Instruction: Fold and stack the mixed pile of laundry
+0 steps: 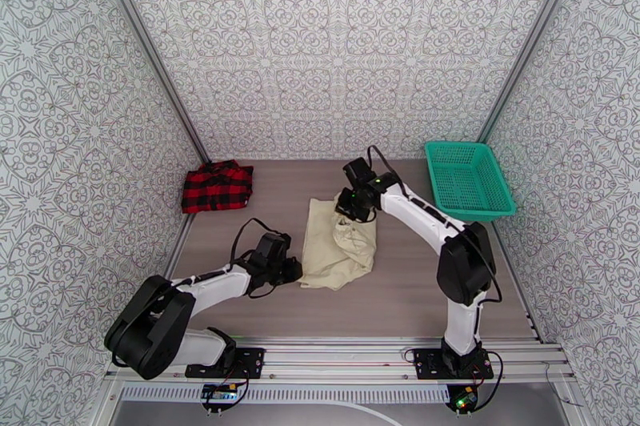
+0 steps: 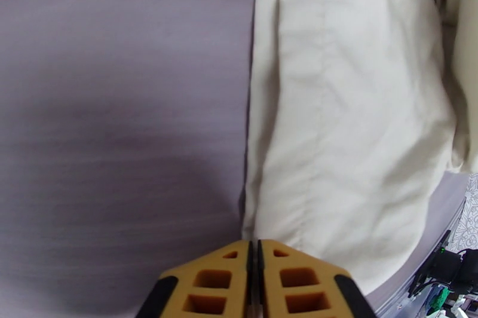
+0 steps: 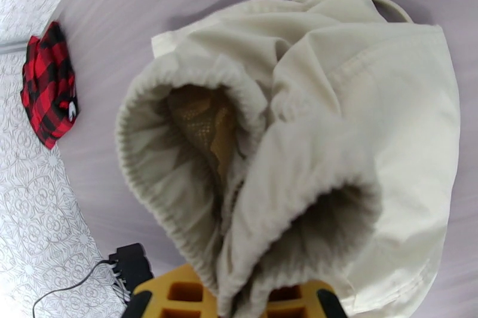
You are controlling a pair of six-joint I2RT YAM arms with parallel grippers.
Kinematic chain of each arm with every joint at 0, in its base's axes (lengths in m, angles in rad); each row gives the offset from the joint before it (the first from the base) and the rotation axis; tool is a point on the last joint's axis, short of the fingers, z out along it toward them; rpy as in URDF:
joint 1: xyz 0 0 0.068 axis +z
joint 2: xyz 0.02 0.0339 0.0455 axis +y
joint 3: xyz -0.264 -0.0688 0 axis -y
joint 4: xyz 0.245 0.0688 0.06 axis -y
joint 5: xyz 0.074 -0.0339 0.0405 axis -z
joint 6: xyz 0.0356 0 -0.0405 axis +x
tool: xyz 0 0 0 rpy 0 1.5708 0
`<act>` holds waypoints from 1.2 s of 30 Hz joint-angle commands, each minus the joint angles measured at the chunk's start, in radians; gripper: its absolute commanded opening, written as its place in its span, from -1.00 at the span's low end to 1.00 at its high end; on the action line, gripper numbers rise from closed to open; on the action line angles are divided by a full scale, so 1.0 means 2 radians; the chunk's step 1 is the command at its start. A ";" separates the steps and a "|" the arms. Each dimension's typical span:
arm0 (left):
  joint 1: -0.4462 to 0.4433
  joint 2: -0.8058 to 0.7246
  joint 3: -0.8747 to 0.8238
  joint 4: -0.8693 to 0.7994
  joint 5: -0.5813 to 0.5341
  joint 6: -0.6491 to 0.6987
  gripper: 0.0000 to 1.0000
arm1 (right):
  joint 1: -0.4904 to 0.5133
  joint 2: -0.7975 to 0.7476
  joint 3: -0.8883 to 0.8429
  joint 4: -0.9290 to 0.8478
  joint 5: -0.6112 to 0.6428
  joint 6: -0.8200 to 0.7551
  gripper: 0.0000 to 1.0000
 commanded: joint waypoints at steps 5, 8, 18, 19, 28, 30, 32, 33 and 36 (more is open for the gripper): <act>0.021 0.044 -0.023 0.085 0.017 -0.015 -0.81 | 0.050 0.030 0.024 -0.013 0.029 -0.027 -0.79; 0.024 0.058 -0.024 0.103 0.026 -0.018 -0.83 | 0.061 0.045 0.029 -0.007 0.021 -0.026 -0.71; 0.028 0.023 -0.028 0.073 0.032 -0.022 -0.85 | 0.076 0.066 0.038 0.040 -0.034 -0.004 -0.07; 0.028 0.011 -0.027 0.061 0.030 -0.020 -0.85 | 0.076 0.067 0.042 0.044 -0.037 0.013 -0.03; 0.034 -0.121 -0.005 -0.109 -0.016 0.008 -0.80 | 0.072 0.068 0.030 0.083 -0.072 0.016 0.01; 0.034 -0.150 0.005 -0.133 -0.016 0.016 -0.73 | 0.068 0.055 0.026 0.074 -0.061 -0.020 -0.01; 0.035 -0.166 0.013 -0.135 -0.014 0.019 -0.63 | 0.060 0.041 0.010 0.075 -0.061 -0.061 -0.01; 0.035 -0.166 0.019 -0.128 -0.009 0.020 -0.57 | 0.056 0.032 -0.006 0.076 -0.059 -0.079 -0.01; 0.034 -0.133 0.040 -0.103 0.004 0.021 -0.39 | 0.040 0.014 -0.061 0.096 -0.068 -0.140 -0.01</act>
